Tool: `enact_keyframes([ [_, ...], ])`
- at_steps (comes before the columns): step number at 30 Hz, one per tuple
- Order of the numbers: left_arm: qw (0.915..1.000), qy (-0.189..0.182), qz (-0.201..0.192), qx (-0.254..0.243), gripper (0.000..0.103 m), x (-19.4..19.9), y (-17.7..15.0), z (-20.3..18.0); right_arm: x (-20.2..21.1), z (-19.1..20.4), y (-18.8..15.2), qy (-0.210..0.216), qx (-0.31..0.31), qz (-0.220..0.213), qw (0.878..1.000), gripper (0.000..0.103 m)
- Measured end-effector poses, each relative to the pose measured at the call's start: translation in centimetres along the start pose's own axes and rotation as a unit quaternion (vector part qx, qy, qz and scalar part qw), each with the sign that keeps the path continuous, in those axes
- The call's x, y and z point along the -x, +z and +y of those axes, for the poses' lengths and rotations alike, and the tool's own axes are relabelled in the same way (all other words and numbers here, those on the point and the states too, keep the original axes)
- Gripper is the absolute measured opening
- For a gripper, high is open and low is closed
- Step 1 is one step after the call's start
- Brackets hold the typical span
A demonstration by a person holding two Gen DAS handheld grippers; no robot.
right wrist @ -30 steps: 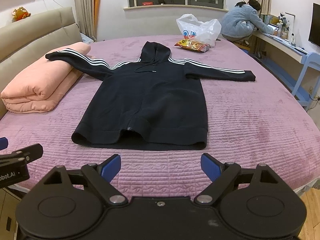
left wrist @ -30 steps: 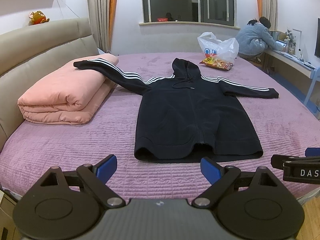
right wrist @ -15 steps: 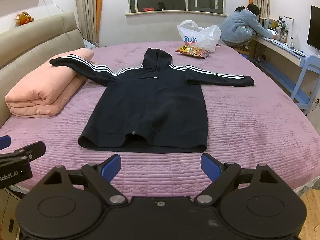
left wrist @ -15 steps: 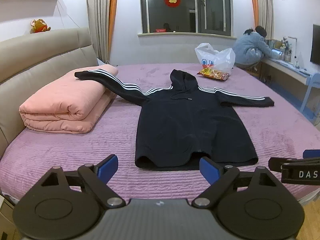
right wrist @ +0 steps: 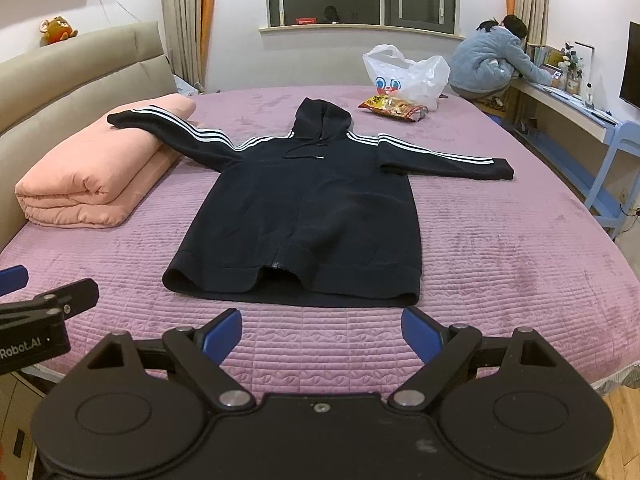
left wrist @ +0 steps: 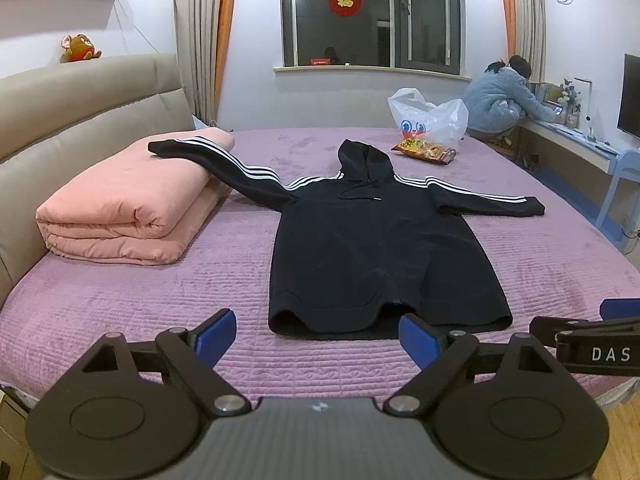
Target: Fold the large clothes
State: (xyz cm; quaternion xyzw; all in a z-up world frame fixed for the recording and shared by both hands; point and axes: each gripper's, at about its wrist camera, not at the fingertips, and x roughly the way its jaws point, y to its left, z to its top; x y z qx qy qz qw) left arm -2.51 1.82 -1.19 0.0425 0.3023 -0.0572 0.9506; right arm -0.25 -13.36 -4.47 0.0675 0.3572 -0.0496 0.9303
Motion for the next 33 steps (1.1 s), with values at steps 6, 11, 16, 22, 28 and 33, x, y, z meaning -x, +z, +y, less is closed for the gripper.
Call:
enact_keyframes([
  [6,1.0000,0.000,0.008,0.000,0.091,-1.5,0.4,0.0,-1.0,-0.1,0.3,-0.001,0.005,0.008,1.000,0.102],
  [11,0.9997,0.000,0.023,-0.005,0.091,-5.4,1.1,-0.6,-4.4,-0.7,1.3,-0.006,0.007,0.019,1.000,0.102],
  [16,0.9996,-0.017,0.024,0.007,0.091,-12.0,2.0,-1.4,-11.3,-2.7,2.6,-0.007,-0.010,0.036,0.999,0.102],
  [22,0.9995,-0.029,0.002,0.007,0.090,-23.5,4.1,-2.5,-22.7,-6.4,4.9,0.001,-0.066,0.040,0.997,0.102],
  [28,0.9992,-0.037,0.012,0.013,0.083,-34.8,7.0,-3.1,-32.6,-11.9,9.1,-0.029,-0.126,0.025,0.991,0.102],
  [33,0.9975,-0.038,0.051,0.032,0.083,-39.3,10.4,-3.5,-35.9,-16.2,13.2,-0.063,-0.128,0.039,0.989,0.102],
])
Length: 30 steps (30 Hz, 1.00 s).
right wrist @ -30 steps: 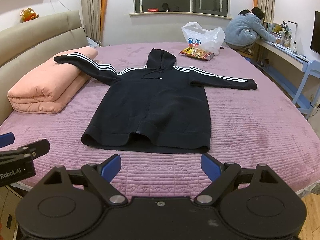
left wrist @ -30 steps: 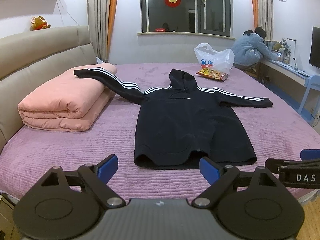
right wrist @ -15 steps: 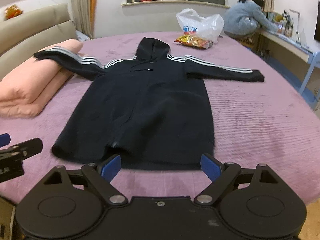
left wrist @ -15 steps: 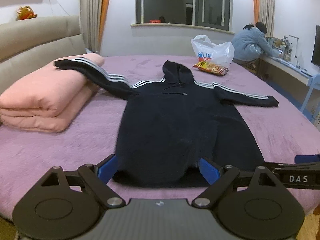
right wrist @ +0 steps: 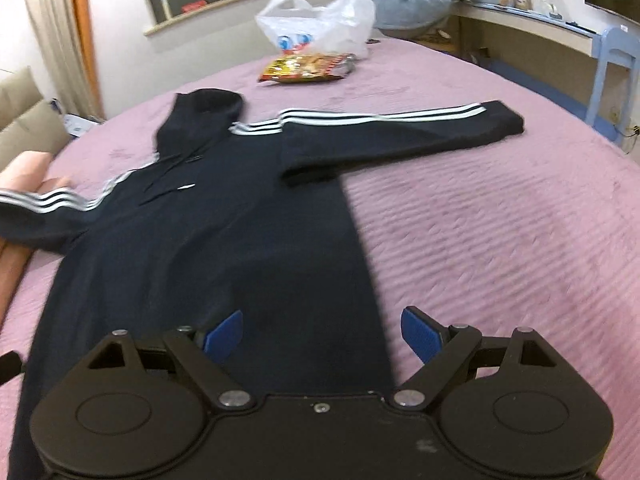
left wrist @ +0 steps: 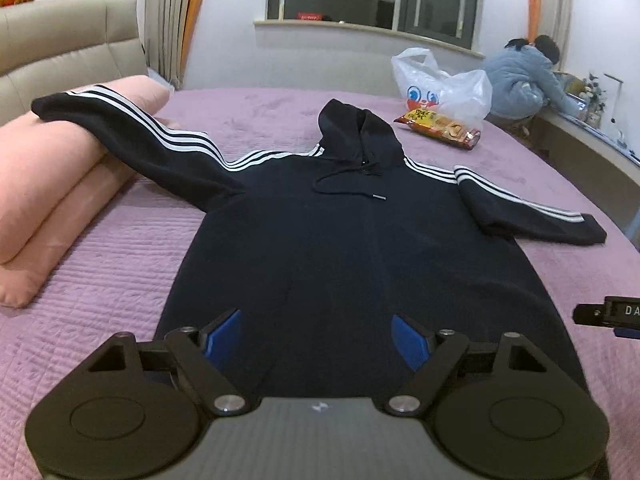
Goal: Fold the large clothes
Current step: 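Grasp the striped sleeve cuff with the right gripper and lift it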
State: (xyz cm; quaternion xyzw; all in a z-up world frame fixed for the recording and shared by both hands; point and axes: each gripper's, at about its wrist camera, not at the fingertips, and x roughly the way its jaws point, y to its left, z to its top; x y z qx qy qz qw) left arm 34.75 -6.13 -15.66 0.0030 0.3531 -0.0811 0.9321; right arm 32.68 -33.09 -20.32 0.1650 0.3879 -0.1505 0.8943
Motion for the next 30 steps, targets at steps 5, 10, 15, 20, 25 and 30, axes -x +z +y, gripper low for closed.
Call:
enact_keyframes([
  [5,0.9999,-0.001,-0.004,0.017,0.083,-1.2,4.3,-1.2,-1.9,-4.4,6.2,-0.054,-0.008,0.007,0.998,0.102],
  [10,0.9980,-0.003,0.000,0.062,0.083,-3.0,9.4,-2.3,-3.2,-9.1,12.3,-0.081,-0.028,-0.005,0.996,0.102],
  [15,0.9961,0.005,0.009,0.087,0.083,-5.5,12.5,-4.0,-7.3,-15.4,17.7,-0.078,-0.068,-0.006,0.995,0.102],
  [20,0.9973,0.002,0.023,0.070,0.083,-8.0,13.4,-6.2,-14.3,-22.3,20.7,-0.088,-0.150,0.025,0.984,0.102],
  [25,0.9978,0.019,0.035,0.052,0.083,-10.2,13.6,-7.7,-20.1,-26.7,22.5,-0.091,-0.186,0.039,0.978,0.102],
  [30,0.9962,0.022,0.054,0.065,0.083,-12.4,13.4,-8.6,-24.0,-29.4,23.9,-0.086,-0.216,0.039,0.972,0.103],
])
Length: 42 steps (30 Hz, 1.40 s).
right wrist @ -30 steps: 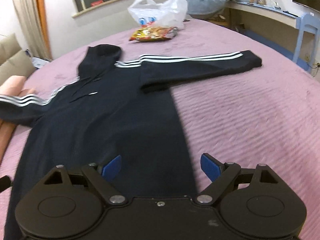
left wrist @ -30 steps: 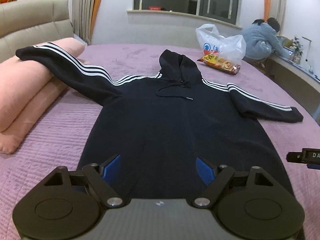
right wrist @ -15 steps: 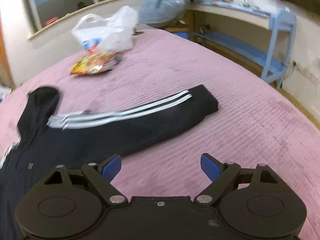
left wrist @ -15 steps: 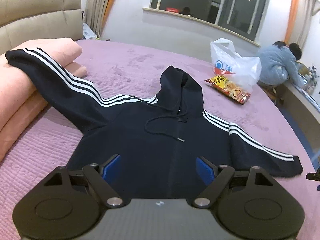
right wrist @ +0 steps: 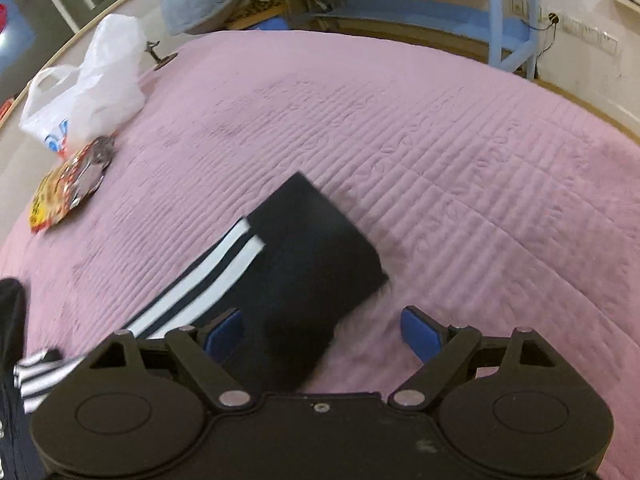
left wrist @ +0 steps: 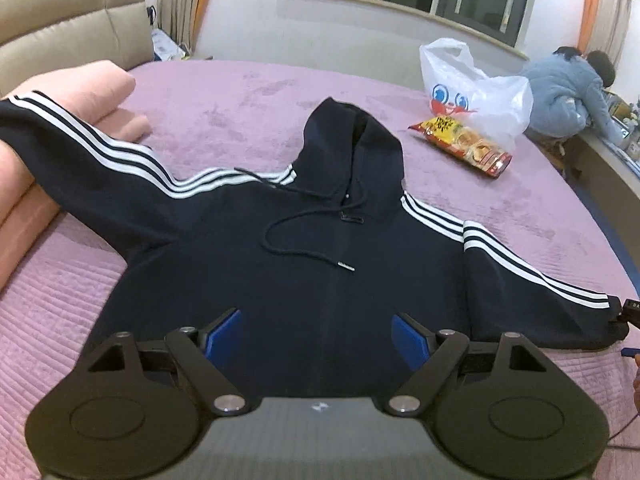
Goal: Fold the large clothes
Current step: 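Grasp the striped sleeve cuff with the right gripper and lift it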
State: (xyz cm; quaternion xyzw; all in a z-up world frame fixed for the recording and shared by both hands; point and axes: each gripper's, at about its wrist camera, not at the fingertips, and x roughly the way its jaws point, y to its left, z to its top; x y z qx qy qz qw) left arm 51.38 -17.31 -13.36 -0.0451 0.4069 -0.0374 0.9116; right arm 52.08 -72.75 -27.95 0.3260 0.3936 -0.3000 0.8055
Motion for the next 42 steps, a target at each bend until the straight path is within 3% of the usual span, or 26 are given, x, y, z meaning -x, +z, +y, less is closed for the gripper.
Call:
enact_keyframes([
  [2,1.0000,0.002,0.005,-0.003,0.083,-0.7,-0.1,-0.6,-0.6,0.2,0.5,0.001,0.003,-0.011,1.000,0.103],
  [4,0.9999,0.001,0.010,-0.005,0.083,-1.4,-0.3,-1.2,-1.1,0.7,0.9,0.004,0.002,-0.026,1.000,0.095],
  [5,0.9999,0.001,0.014,-0.008,0.083,-1.9,-0.4,-1.7,-1.1,0.9,0.9,0.004,0.003,-0.034,0.999,0.075],
  [6,0.9998,0.001,0.017,-0.010,0.083,-2.2,-0.5,-2.0,-1.1,1.3,0.9,0.005,0.011,-0.036,0.999,0.048],
  [8,0.9996,0.001,0.020,-0.020,0.082,-3.2,-0.8,-3.0,-1.3,2.0,1.1,0.014,0.037,-0.025,0.999,0.020],
  [14,0.9960,-0.051,0.018,-0.071,0.068,-6.8,0.4,-7.5,4.5,1.9,2.0,0.031,0.068,-0.072,0.995,0.017],
  [18,0.9899,-0.093,-0.006,-0.108,0.070,-8.4,1.9,-11.2,12.4,-0.5,4.2,-0.047,0.067,-0.202,0.976,0.017],
  [20,0.9844,-0.121,-0.010,-0.127,0.070,-10.4,2.4,-13.6,14.6,-2.2,5.3,-0.084,0.061,-0.233,0.967,0.017],
  [24,0.9733,-0.161,0.012,-0.163,0.068,-16.2,1.4,-19.4,13.3,-3.2,4.2,-0.118,0.082,-0.197,0.970,0.017],
  [25,0.9705,-0.167,0.026,-0.172,0.062,-17.9,0.8,-20.7,12.4,-3.1,3.4,-0.124,0.093,-0.182,0.971,0.017],
  [26,0.9691,-0.161,0.044,-0.182,0.057,-19.6,0.0,-22.1,11.4,-2.9,2.6,-0.124,0.100,-0.169,0.973,0.017],
  [27,0.9689,-0.149,0.052,-0.191,0.058,-20.9,-0.7,-22.8,10.3,-2.7,1.9,-0.124,0.106,-0.153,0.975,0.017],
  [29,0.9657,-0.125,0.011,-0.227,0.068,-21.1,-2.4,-24.2,8.5,-1.8,0.6,-0.128,0.119,-0.135,0.975,0.017],
  [31,0.9582,-0.109,0.000,-0.264,0.068,-20.6,-3.2,-25.1,7.9,-0.9,-0.5,-0.135,0.141,-0.129,0.972,0.017],
  [32,0.9574,-0.115,0.004,-0.265,0.066,-20.2,-3.2,-24.6,8.0,-0.3,-0.8,-0.134,0.150,-0.133,0.971,0.017],
  [36,0.9689,-0.164,0.016,-0.185,0.064,-16.9,-1.5,-18.9,11.5,3.6,-1.9,-0.098,0.176,-0.165,0.966,0.017],
  [42,0.9818,-0.168,-0.006,-0.088,0.061,-11.2,1.8,-6.2,16.3,15.0,-7.7,0.037,0.198,-0.167,0.965,0.017],
])
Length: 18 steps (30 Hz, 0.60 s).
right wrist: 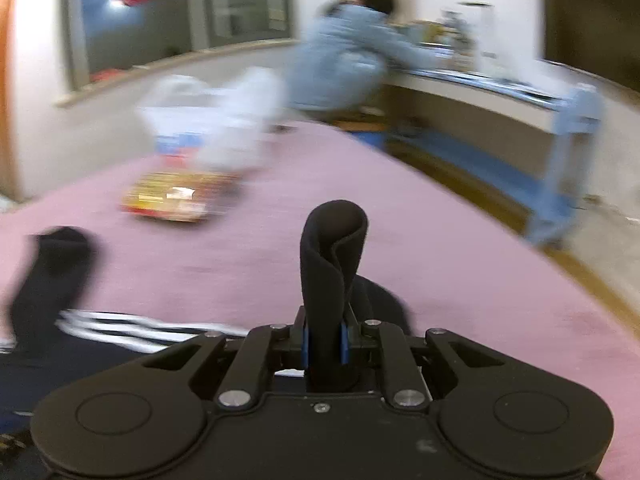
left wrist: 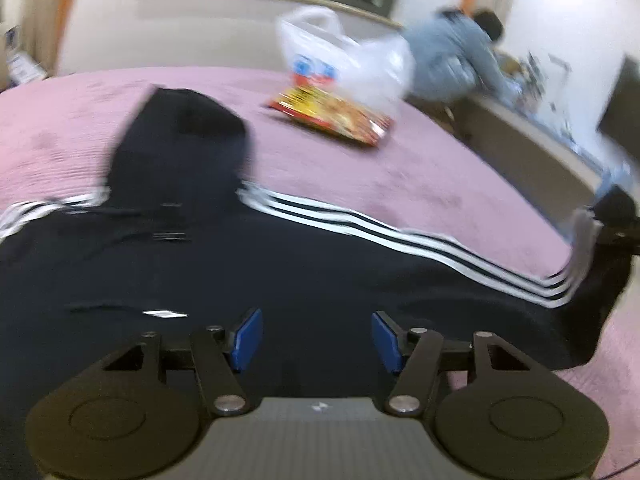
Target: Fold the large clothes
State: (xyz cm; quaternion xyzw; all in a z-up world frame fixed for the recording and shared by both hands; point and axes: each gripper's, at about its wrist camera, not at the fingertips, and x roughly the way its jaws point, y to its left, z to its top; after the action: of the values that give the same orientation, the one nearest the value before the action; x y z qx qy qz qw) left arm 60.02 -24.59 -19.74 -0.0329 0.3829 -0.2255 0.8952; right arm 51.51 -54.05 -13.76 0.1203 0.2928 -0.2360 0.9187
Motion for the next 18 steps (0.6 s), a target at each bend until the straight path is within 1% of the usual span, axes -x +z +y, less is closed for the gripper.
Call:
enact_keyframes([
  [4,0.9988,0.026,-0.008,0.040,0.061,5.3,1.0,8.2,1.8,12.2,-0.5,0.099,-0.007,0.000,0.995,0.017],
  [8,0.9967,0.068,-0.017,0.041,0.061,9.6,1.6,15.3,2.9,24.6,-1.7,0.181,-0.013,0.011,0.983,0.018],
  [10,0.9956,0.082,-0.015,0.043,0.061,10.8,1.8,18.8,3.0,30.1,-2.8,0.217,-0.004,0.024,0.976,0.023],
  [11,0.9950,0.088,-0.011,0.047,0.061,11.0,1.8,20.2,2.6,32.7,-3.7,0.237,0.010,0.037,0.971,0.034],
  [12,0.9944,0.092,-0.008,0.052,0.061,11.4,1.7,21.5,2.2,34.5,-4.3,0.252,0.023,0.055,0.966,0.062],
  [13,0.9940,0.094,-0.004,0.055,0.061,11.3,1.5,22.7,1.3,36.2,-5.2,0.264,0.038,0.087,0.960,0.069],
  [15,0.9938,0.093,0.010,0.060,0.061,11.0,0.9,25.2,0.1,36.5,-6.6,0.262,0.053,0.133,0.954,0.066],
  [16,0.9939,0.089,0.018,0.063,0.061,10.6,0.6,26.3,0.0,36.0,-7.2,0.251,0.057,0.139,0.956,0.066],
  [17,0.9939,0.084,0.024,0.067,0.061,10.3,0.3,27.3,0.1,34.9,-8.0,0.229,0.063,0.139,0.961,0.065],
  [18,0.9939,0.078,0.029,0.072,0.061,9.8,0.1,28.1,-0.3,33.7,-8.3,0.204,0.072,0.141,0.966,0.061],
])
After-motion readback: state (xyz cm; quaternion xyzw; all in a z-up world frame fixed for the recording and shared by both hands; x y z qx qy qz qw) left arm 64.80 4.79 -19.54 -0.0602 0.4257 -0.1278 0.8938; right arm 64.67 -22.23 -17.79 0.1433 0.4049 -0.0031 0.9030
